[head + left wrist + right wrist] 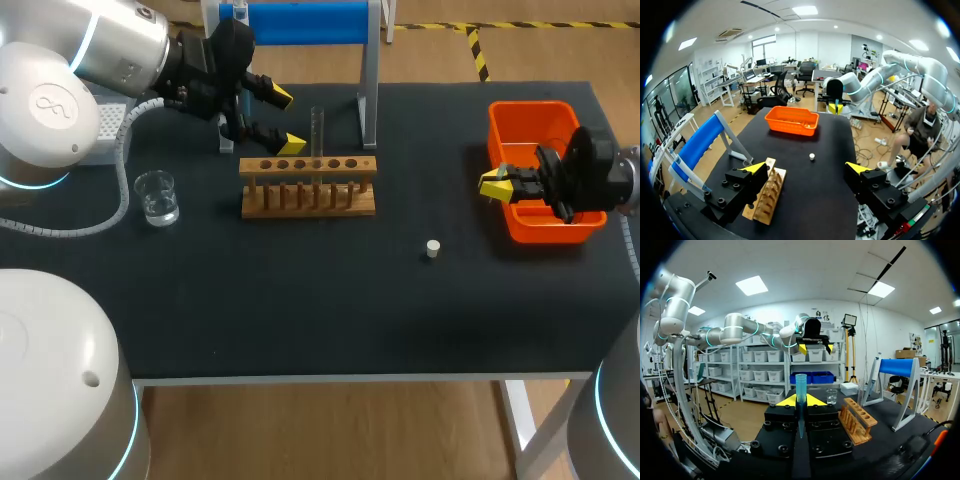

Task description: Invert the test tube, pick up the pipette, mount the tip to pipette, aspirate from beaker and dispense into the tube, eject the tip, return the pipette, and cap with the stopper.

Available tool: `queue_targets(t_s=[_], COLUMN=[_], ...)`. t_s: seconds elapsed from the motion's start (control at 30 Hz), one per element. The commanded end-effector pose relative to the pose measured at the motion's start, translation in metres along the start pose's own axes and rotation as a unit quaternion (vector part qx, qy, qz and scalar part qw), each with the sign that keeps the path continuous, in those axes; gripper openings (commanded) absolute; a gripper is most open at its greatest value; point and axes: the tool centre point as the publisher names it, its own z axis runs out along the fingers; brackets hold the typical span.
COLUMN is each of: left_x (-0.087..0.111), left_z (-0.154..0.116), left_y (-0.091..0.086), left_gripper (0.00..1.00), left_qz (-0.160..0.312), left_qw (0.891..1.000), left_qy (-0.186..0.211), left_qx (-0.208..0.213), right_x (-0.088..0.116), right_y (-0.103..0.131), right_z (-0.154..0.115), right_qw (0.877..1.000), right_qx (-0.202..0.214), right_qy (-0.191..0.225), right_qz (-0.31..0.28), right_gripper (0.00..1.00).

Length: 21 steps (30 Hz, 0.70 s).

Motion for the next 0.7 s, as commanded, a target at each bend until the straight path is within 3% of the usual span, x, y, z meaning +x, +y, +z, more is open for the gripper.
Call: queue_targets(t_s=[0.03,0.33,0.7], left_x=[-0.005,-0.057,-0.110], left_z=[-0.005,-0.038,-0.065], left_y=[0.006,0.045,0.061], left_gripper=[1.00,1.00,1.00], left_qz=[-0.009,-0.092,-0.169], left_qw=[1.000,0.988,0.943], left_qy=[-0.003,-0.123,-0.287], left_qx=[-0.002,0.001,0.011], right_x=[0.001,0.001,0.001], right_y=[0.000,0.000,0.000], right_z=[0.000,0.000,0.000], right_qw=[1.000,1.000,1.000], right_qx=[0.001,0.001,0.001], right_qy=[-0.001,-0.001,-0.001], right_qz=[0.000,0.000,0.000], right_gripper=[0.00,0.00,0.00])
